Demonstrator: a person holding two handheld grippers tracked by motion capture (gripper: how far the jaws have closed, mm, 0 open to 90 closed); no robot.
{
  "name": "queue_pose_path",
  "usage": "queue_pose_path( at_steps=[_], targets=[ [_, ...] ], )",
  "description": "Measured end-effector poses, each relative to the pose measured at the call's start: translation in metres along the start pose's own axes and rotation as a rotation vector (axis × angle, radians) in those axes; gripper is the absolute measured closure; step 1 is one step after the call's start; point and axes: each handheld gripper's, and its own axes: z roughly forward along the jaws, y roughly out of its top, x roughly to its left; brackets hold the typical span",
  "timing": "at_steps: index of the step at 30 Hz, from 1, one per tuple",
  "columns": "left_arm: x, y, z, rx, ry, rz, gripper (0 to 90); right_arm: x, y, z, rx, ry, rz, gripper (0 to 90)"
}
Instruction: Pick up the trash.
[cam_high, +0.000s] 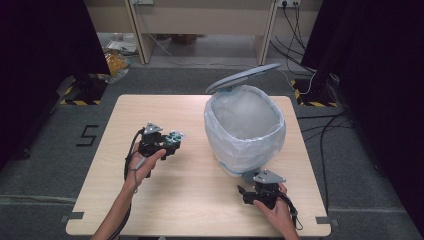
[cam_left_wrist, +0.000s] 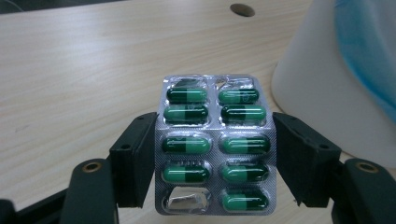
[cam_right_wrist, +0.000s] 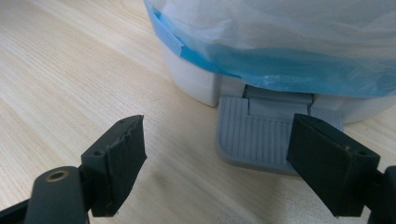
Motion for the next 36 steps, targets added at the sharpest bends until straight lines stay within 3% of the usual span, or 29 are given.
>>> queue_pose_path(
  at_steps=[8,13,24,36],
  targets=[
    [-0.008,0.010,-0.012,-0.026,-0.061,-0.007,33.8,0.000,0.000,0.000,0.002,-0.001,-0.002,19.6],
    [-0.016,0.017,-0.022,-0.051,-0.084,0.010,33.7,0.000,0.000,0.000,0.000,0.000,0.000,19.6],
    [-0.030,0.039,-0.040,-0.093,-0.108,0.062,33.8,0.000,0.000,0.000,0.001,0.003,0.001,19.6],
    [-0.042,0.050,-0.058,-0.142,-0.140,0.091,33.8,0.000,0.000,0.000,0.001,0.002,-0.001,19.6]
  ],
)
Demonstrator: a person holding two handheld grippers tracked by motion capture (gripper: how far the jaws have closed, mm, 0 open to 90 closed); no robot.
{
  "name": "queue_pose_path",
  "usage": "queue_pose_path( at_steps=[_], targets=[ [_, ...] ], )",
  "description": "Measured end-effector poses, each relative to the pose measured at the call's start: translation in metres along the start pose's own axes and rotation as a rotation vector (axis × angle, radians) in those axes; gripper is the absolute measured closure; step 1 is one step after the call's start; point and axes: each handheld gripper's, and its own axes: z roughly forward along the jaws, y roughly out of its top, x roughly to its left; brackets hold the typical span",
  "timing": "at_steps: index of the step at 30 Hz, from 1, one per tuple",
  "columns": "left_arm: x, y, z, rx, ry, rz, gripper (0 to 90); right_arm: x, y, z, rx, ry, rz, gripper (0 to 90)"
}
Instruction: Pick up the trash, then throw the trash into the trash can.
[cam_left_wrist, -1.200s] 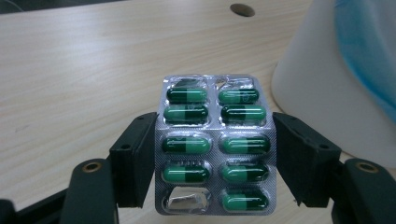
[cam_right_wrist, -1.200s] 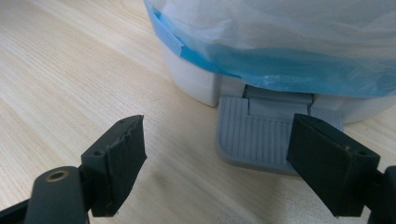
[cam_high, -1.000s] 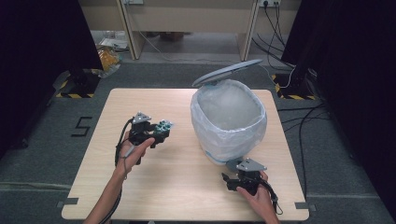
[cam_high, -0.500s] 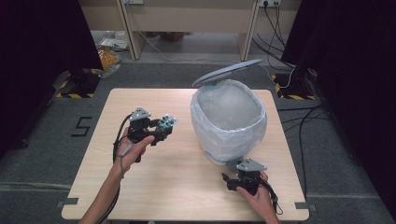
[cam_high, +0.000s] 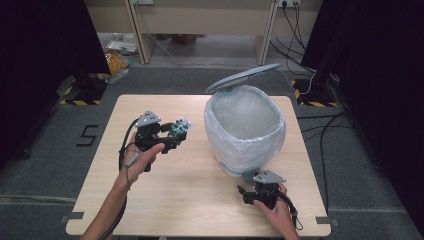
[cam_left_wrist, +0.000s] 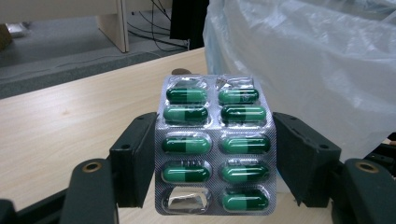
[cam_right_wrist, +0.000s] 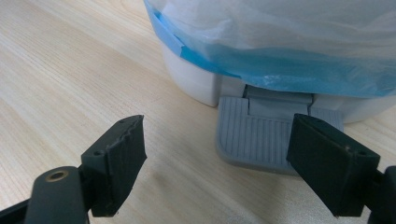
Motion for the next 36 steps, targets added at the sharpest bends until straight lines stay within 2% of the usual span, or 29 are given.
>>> queue_pose_path(
  at_steps=[12,27,36],
  targets=[
    [-0.020,0.017,-0.015,-0.041,-0.035,0.052,33.7,0.000,0.000,0.000,0.002,-0.002,-0.003,19.6],
    [-0.037,0.033,-0.022,-0.059,-0.088,0.085,33.8,0.000,0.000,0.000,0.002,-0.002,-0.003,19.6],
    [-0.050,0.049,-0.024,-0.074,-0.109,0.115,33.8,0.000,0.000,0.000,0.000,-0.004,-0.010,19.6]
  ],
)
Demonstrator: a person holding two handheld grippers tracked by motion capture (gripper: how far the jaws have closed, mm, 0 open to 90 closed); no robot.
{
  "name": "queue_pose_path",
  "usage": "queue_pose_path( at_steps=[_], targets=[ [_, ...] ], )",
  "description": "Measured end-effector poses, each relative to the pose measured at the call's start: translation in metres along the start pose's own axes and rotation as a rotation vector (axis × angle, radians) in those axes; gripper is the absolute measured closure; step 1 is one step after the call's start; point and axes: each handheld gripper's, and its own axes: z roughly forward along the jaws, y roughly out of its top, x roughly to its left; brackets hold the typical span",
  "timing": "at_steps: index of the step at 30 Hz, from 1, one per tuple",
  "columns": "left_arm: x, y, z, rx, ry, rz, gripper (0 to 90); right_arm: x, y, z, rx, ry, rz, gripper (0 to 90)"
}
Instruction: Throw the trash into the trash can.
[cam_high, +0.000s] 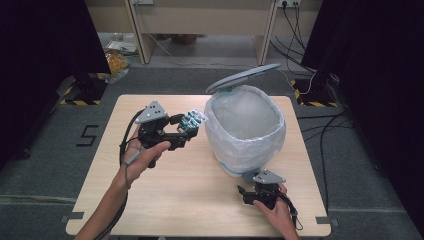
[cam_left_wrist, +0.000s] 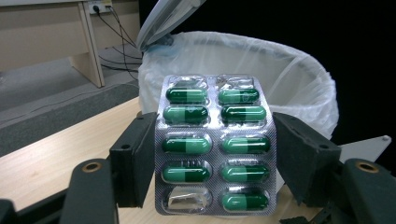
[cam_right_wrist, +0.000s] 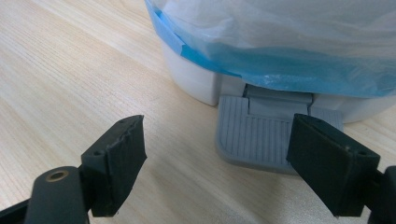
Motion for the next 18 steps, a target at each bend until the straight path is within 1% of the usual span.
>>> queue_pose_path(
  at_steps=[5,12,18],
  targets=[
    [-0.008,0.008,0.006,0.002,-0.013,0.021,33.8,0.000,0.000,0.000,0.001,-0.002,-0.002,19.6],
    [-0.017,0.019,0.022,0.015,-0.026,0.041,33.8,0.001,0.000,0.000,0.003,-0.002,-0.002,19.6],
    [-0.023,0.028,0.037,0.019,-0.038,0.045,33.8,0.001,0.000,0.000,0.002,-0.003,-0.004,19.6]
  ],
)
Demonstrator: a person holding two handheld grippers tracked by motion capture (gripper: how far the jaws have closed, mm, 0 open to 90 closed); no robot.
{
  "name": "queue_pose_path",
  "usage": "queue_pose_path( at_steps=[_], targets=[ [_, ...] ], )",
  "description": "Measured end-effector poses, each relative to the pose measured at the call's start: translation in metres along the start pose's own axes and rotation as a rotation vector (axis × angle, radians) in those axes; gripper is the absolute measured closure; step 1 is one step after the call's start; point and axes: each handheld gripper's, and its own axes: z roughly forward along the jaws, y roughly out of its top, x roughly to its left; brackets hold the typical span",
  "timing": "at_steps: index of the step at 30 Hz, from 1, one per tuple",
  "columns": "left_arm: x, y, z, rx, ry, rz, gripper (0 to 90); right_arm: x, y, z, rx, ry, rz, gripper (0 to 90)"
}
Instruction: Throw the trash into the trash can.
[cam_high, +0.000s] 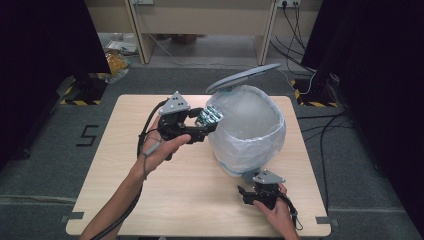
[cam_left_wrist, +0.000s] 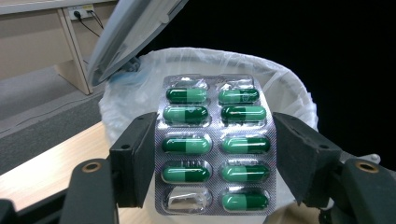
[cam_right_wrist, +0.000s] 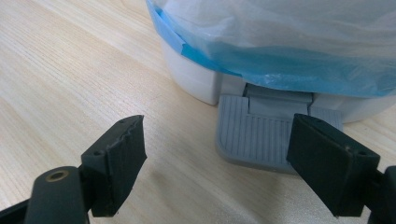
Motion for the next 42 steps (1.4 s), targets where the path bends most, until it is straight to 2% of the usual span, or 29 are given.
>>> queue_pose_path(
  at_steps=[10,13,21,23,26,33,39,42],
  targets=[
    [-0.010,0.015,0.031,0.023,-0.015,0.019,33.8,0.000,0.000,0.000,0.000,0.002,0.000,19.6],
    [-0.014,0.018,0.041,0.045,0.004,0.050,33.8,0.000,0.000,0.000,0.000,0.000,-0.003,19.6],
    [-0.021,0.024,0.062,0.055,0.007,0.069,33.8,-0.001,0.000,0.000,0.000,0.004,-0.003,19.6],
    [-0.023,0.026,0.066,0.061,0.007,0.071,33.8,0.000,0.000,0.000,0.000,0.004,-0.003,19.6],
    [-0.026,0.027,0.071,0.062,0.023,0.095,33.8,-0.001,0.000,0.000,-0.001,0.006,-0.002,19.6],
    [-0.026,0.029,0.083,0.069,0.039,0.092,33.7,-0.001,-0.001,-0.001,-0.001,0.007,-0.005,19.6],
    [-0.027,0.027,0.091,0.071,0.085,0.109,31.9,-0.001,-0.001,-0.001,-0.001,0.007,-0.007,19.6],
    [-0.026,0.025,0.092,0.081,0.072,0.108,28.1,-0.001,0.000,-0.001,0.001,0.006,-0.009,19.6]
  ],
)
